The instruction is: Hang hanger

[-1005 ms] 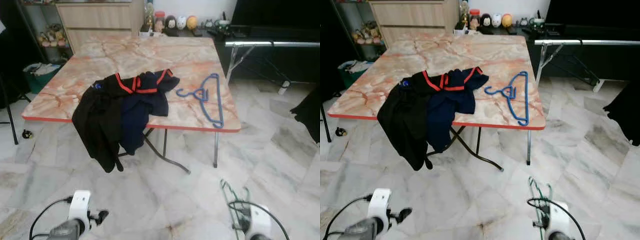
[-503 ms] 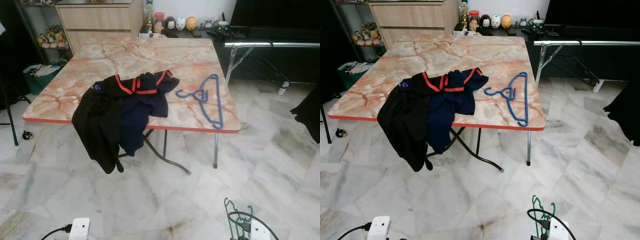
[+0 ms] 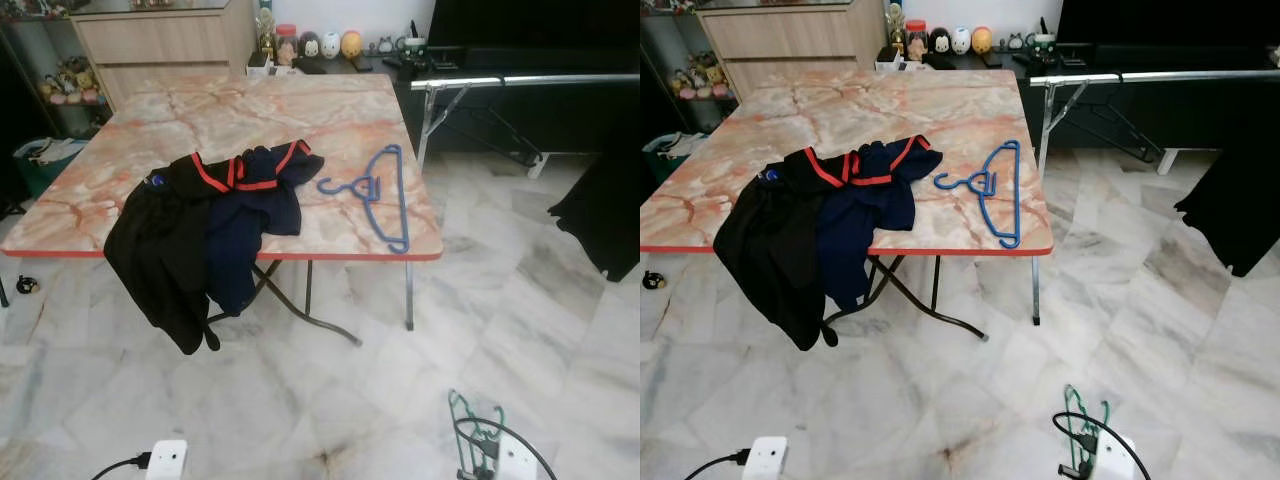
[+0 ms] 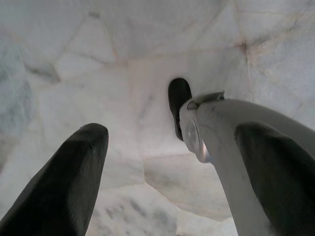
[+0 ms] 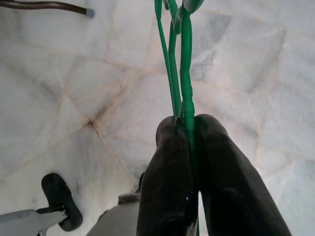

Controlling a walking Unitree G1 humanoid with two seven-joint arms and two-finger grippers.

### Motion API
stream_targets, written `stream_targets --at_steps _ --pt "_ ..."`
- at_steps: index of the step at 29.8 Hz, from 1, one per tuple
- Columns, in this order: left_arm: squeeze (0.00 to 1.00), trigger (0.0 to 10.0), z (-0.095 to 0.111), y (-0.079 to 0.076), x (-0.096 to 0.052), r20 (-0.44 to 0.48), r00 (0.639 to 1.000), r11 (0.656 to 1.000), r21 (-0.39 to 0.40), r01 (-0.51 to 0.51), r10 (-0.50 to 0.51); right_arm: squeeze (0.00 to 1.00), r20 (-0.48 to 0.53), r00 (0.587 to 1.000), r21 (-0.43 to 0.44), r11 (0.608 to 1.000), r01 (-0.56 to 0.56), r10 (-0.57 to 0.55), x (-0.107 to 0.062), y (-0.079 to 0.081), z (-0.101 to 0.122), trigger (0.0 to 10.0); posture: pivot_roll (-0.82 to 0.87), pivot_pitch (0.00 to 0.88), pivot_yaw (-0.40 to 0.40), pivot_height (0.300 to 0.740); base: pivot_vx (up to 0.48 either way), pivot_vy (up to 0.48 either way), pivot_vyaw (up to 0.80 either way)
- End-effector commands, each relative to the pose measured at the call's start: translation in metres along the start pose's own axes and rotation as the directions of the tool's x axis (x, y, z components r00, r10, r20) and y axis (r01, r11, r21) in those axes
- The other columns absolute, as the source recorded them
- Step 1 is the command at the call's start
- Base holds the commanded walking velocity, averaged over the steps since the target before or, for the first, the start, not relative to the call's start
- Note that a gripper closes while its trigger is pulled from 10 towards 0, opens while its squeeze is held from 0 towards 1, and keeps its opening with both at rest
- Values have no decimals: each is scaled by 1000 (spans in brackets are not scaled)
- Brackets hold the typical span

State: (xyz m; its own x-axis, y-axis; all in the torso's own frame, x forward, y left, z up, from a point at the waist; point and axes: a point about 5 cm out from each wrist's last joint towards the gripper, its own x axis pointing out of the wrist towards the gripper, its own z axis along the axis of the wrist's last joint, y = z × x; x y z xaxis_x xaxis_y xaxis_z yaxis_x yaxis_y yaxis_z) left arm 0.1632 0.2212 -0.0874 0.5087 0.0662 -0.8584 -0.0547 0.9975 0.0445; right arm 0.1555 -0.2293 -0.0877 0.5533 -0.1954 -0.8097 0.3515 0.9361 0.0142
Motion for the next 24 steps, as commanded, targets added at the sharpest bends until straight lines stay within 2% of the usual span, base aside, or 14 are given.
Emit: stream_targets --at_steps 1,24 --pt "0 10000 -7 6 -2 -28 999 1000 7 -22 22 0 4 1000 8 1000 -6 6 0 5 0 10000 59 14 13 740 0 -322 0" --pt "0 10000 -11 0 -1 -47 999 1000 13 -11 11 0 -14 1000 16 1000 -15 15 0 11 -5 10000 29 1 25 740 0 -321 0"
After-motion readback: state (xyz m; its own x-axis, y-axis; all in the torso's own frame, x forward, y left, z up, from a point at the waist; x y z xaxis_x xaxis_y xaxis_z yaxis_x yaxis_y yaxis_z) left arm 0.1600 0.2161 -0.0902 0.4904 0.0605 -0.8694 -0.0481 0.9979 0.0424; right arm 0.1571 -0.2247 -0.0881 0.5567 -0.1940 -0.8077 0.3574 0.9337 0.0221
